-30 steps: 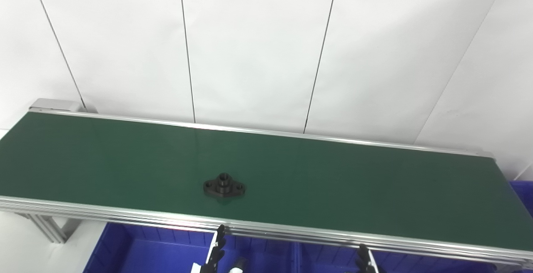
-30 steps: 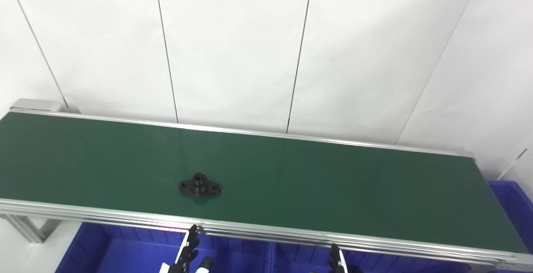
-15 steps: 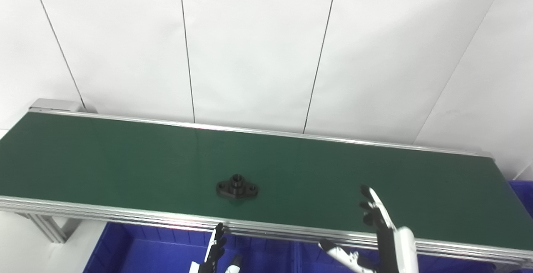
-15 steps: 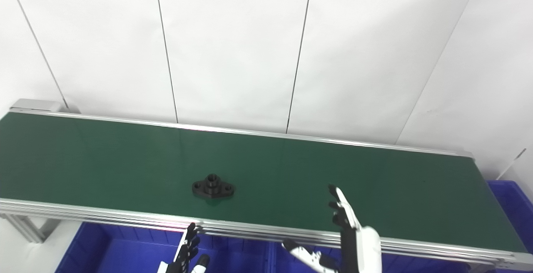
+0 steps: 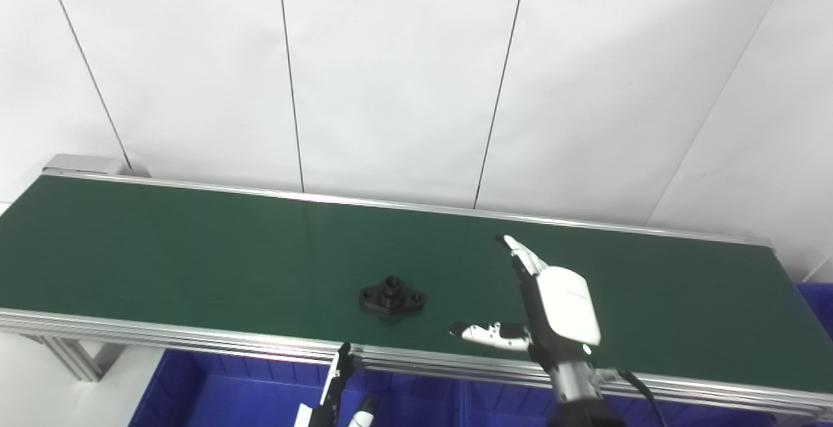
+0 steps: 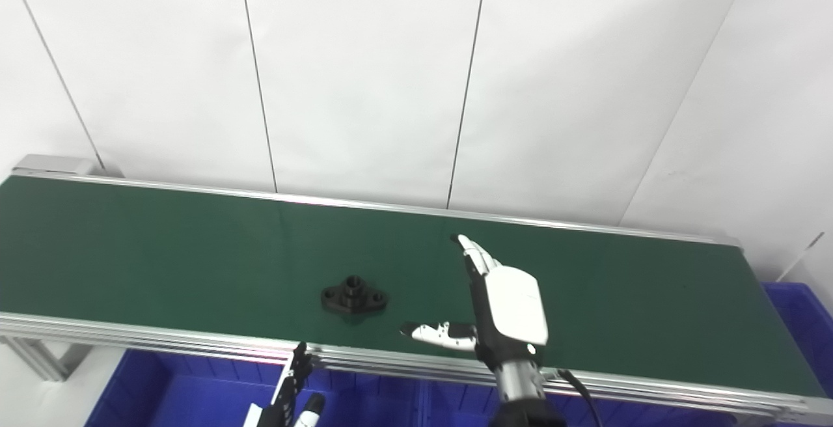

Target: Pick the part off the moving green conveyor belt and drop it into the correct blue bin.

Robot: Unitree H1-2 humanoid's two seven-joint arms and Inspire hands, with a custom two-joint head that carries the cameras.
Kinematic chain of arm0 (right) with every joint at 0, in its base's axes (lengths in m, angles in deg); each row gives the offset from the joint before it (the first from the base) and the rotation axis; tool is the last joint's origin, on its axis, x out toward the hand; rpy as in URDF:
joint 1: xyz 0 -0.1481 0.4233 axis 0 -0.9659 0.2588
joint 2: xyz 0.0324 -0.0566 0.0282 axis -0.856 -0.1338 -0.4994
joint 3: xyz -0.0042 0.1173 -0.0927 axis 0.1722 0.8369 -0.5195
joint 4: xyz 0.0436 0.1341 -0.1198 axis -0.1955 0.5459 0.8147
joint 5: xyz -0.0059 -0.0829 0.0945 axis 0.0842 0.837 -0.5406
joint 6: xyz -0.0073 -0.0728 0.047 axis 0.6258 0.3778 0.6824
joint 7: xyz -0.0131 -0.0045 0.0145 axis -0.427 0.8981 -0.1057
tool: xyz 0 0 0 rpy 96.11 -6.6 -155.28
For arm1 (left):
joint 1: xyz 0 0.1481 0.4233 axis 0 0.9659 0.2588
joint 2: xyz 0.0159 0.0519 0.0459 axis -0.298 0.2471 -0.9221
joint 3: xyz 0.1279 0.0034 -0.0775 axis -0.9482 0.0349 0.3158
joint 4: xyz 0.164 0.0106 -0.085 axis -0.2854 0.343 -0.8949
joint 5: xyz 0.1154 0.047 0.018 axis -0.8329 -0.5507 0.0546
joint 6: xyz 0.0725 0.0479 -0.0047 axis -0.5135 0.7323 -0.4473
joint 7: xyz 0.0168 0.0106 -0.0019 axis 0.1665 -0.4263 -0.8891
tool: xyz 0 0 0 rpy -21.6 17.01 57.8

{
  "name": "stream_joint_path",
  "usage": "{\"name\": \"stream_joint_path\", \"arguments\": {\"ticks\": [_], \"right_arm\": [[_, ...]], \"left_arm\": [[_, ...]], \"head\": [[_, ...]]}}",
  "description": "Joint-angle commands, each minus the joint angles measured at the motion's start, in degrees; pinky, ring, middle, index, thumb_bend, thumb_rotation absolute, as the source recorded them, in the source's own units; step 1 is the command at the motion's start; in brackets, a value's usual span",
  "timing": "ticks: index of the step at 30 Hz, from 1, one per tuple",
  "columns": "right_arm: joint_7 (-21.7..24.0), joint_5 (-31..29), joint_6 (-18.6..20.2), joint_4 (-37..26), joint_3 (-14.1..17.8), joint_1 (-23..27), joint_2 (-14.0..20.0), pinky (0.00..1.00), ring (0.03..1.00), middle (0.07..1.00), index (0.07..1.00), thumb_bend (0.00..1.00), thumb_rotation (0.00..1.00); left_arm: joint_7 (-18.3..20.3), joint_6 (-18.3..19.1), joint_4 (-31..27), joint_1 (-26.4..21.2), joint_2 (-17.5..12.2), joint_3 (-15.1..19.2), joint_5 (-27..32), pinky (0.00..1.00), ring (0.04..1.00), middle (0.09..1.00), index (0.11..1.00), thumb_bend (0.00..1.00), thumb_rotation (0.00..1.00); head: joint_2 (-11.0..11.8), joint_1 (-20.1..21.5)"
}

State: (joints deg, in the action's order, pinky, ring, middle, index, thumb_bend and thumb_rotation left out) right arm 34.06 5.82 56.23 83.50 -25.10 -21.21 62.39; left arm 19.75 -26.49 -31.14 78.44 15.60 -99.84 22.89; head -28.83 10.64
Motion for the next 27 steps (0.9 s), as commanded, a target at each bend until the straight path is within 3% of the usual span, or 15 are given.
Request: {"name": "stream_joint_path", "arguments": {"ticks": [1,18,23,27], "right_arm": [[-0.07,1.32,1.99,0.06,-0.91,3.21,0.55,0.62,0.766,0.843,0.875,0.99,0.51],[7.91,4.0,8.67,12.81,-9.97,15.1,3.71,0.58,0.738,0.819,0.855,1.0,0.51],[11.73,3.7,11.18,15.13,-11.84,17.0,4.09,0.46,0.585,0.709,0.837,1.0,0.54],[11.77,1.71,11.18,17.3,-12.26,17.56,4.18,0.31,0.411,0.549,0.799,0.99,0.51]], "left_arm": [[0.21,-0.64,-1.44,1.7,2.31,-1.41,-0.37,1.0,0.98,0.981,1.0,0.49,0.89],[-0.44,0.16,-3.52,3.22,3.61,-2.38,-1.94,0.99,0.976,0.969,1.0,0.47,0.88],[-0.41,1.24,-4.43,3.75,3.89,-2.79,-2.27,0.99,0.975,0.958,1.0,0.49,0.89],[-0.04,1.99,-5.33,4.33,4.05,-3.26,-2.02,1.0,0.978,0.951,1.0,0.51,0.89]], "head": [[-0.23,-0.19],[-1.81,-1.48],[-2.43,-1.95],[-2.89,-2.34]]}}
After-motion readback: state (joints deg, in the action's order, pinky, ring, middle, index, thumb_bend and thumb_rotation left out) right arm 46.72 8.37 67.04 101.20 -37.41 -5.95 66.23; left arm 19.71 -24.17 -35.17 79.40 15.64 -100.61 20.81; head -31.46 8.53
